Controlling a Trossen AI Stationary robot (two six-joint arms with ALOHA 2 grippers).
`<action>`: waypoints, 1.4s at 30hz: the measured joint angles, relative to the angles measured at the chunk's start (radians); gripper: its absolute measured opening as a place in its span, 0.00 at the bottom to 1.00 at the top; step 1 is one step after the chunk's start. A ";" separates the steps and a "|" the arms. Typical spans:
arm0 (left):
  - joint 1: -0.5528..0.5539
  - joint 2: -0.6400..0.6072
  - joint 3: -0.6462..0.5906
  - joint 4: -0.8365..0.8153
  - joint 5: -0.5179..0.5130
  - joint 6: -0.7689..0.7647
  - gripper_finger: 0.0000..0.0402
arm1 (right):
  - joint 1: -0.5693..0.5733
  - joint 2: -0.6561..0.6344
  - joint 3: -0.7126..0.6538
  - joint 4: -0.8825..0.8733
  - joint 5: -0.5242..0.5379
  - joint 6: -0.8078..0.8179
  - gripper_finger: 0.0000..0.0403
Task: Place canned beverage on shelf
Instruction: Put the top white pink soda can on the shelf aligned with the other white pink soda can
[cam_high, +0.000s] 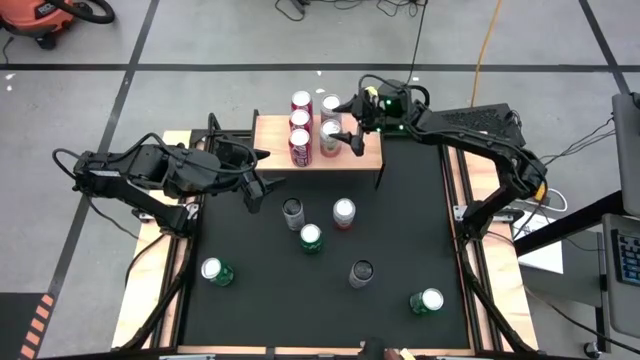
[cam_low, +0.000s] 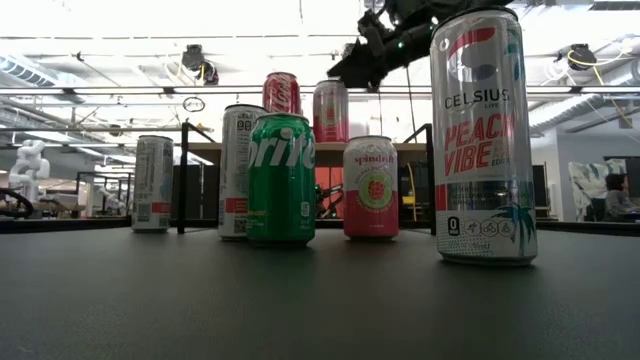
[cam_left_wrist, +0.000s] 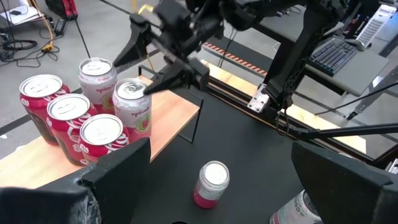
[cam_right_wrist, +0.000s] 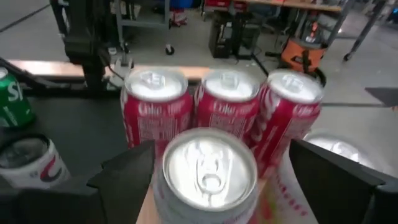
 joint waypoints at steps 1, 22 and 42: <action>0.000 0.000 0.000 0.000 0.000 0.000 0.97 | 0.000 -0.012 0.008 -0.006 0.001 0.010 0.87; 0.005 0.000 0.000 -0.005 0.000 -0.001 0.97 | 0.209 -0.086 0.025 -0.365 0.055 0.263 0.59; 0.005 0.037 0.000 -0.008 -0.004 -0.001 0.97 | 0.203 0.075 0.024 -0.339 0.147 0.260 0.14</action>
